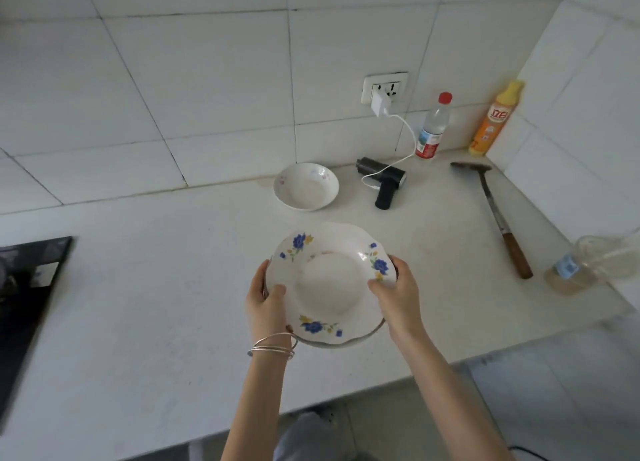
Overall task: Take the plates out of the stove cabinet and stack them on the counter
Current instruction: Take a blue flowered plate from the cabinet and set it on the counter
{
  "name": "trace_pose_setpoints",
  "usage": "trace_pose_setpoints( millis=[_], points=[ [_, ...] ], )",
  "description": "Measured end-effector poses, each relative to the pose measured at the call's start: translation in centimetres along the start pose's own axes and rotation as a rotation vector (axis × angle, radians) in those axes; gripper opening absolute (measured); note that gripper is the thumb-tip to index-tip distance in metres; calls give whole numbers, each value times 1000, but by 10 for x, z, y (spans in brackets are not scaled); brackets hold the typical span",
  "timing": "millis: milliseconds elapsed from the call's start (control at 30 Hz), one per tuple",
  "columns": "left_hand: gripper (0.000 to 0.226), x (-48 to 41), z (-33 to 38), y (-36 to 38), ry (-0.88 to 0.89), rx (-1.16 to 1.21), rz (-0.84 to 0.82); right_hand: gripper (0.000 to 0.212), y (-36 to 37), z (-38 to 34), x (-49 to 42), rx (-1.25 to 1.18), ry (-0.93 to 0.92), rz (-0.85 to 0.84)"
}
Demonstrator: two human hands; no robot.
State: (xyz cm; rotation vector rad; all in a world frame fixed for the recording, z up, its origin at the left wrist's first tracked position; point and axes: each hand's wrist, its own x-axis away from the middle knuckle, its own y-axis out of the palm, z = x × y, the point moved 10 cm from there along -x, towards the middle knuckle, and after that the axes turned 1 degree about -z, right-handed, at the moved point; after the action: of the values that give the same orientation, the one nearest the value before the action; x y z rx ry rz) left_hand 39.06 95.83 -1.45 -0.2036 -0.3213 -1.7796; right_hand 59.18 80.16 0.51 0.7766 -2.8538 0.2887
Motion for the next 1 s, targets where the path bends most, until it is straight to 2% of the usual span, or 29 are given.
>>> trace_pose_setpoints(
  millis=[100,500,700,833,1000],
  points=[
    [61,-33,10,14,-3,19,6,44,17,-11,-34,-6,-12,5],
    [54,-170,29,69,1,-51,42,43,87,-34,-174,96,-12,-72],
    [58,-224,15,97,-53,-120,57,42,107,-13,-238,200,45,-70],
    [43,-250,7,112,-50,-189,38,38,114,3,-269,281,97,-62],
    [45,-268,-2,118,-39,-198,60,38,126,20,-290,333,139,-85]
  ],
)
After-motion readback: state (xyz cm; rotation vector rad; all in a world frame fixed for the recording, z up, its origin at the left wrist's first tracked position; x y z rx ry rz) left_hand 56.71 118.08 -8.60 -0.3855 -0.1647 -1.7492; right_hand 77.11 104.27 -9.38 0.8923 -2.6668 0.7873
